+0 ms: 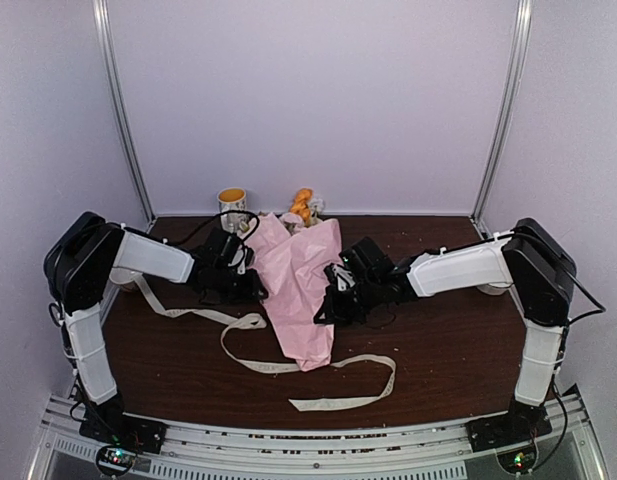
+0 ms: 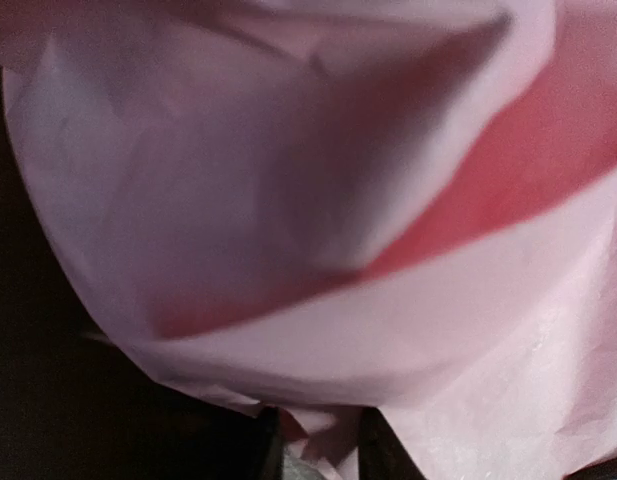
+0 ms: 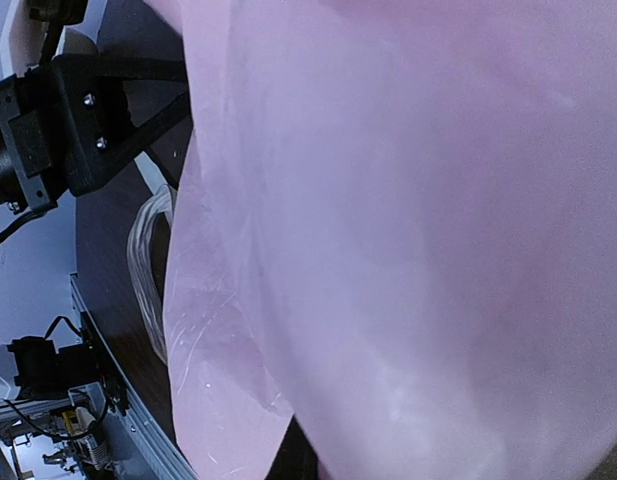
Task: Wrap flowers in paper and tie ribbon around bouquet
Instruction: Adjust the tied bouquet at the center of the board.
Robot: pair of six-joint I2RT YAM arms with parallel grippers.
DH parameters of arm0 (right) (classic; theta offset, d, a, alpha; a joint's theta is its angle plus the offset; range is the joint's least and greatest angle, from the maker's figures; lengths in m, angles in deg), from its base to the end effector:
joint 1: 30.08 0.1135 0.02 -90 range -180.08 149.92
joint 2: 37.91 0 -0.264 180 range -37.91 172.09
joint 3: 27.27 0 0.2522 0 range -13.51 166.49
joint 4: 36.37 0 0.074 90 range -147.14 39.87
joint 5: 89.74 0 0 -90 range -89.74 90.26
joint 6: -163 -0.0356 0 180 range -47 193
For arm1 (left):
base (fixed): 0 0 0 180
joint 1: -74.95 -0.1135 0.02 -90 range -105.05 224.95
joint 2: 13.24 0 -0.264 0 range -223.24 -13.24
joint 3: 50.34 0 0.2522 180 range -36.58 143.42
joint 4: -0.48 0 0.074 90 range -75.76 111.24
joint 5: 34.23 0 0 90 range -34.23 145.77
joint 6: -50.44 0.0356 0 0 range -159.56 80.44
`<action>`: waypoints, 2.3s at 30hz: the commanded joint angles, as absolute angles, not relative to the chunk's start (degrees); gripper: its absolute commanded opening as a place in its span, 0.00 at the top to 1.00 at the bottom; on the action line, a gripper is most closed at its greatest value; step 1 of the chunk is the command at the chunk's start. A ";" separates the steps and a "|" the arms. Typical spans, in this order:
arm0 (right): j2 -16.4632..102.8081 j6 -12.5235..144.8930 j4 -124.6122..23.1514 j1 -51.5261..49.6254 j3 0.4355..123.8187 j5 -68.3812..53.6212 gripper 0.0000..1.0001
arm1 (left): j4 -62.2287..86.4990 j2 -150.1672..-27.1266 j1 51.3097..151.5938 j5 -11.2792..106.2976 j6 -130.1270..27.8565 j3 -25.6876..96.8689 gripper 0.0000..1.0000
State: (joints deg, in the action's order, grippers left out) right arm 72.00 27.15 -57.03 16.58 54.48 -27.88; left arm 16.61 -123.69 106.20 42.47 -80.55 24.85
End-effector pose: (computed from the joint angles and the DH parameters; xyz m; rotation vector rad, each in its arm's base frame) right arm 0.2634 0.3036 0.1634 -0.2763 2.7279 1.2139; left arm 0.3257 -0.2072 0.1304 -0.1158 2.6189 -0.7875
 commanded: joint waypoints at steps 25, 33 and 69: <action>52.51 45.52 -78.61 16.19 48.58 -9.64 0.42 | 13.74 -124.54 105.45 38.59 -79.71 21.76 1.00; 74.72 49.98 -82.14 18.88 74.17 -9.74 0.51 | 13.76 -124.13 105.54 36.82 -78.15 22.88 1.00; 89.94 42.50 -76.70 22.16 78.10 -15.15 0.66 | -8.91 -104.32 105.21 41.30 -85.88 3.33 0.32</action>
